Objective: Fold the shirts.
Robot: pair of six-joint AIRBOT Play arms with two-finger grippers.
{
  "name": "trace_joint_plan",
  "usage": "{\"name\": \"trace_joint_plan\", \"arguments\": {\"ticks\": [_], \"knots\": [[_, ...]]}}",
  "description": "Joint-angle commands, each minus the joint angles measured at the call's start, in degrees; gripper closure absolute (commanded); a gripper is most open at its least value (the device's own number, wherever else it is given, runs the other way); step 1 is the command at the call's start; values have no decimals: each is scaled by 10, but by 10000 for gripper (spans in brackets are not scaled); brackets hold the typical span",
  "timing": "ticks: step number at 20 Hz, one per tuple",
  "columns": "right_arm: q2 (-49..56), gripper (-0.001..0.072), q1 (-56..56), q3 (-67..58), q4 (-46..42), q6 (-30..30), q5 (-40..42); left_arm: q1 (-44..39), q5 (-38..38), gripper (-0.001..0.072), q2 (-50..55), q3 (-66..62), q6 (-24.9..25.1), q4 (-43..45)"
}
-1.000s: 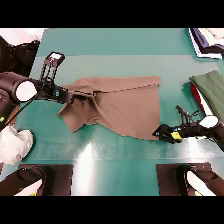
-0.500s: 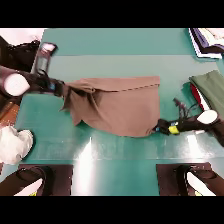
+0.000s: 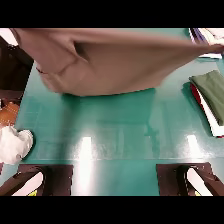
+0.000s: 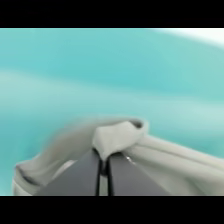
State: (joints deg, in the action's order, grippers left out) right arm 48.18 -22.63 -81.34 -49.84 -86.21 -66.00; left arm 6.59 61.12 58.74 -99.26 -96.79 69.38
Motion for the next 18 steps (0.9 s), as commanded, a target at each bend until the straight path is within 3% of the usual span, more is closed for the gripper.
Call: {"name": "trace_joint_plan", "arguments": {"ticks": [1, 8, 12, 15, 18], "knots": [[-2, 700, -76, -172, -7, 4, -1, 59, -4, 675, 0, -96, 32, -146], [-2, 700, -88, -324, -12, 3, -30, 59, -38, 675, -36, -242, 158, -320], [28, 700, -88, -380, -13, -2, -78, 59, -65, 676, -82, -241, 203, -273], [82, 701, -88, -378, -13, -38, -160, 59, -42, 676, -82, -212, 197, -199], [137, 701, -88, -314, -15, -62, -216, 59, -17, 676, -66, -112, 159, -142]]}}
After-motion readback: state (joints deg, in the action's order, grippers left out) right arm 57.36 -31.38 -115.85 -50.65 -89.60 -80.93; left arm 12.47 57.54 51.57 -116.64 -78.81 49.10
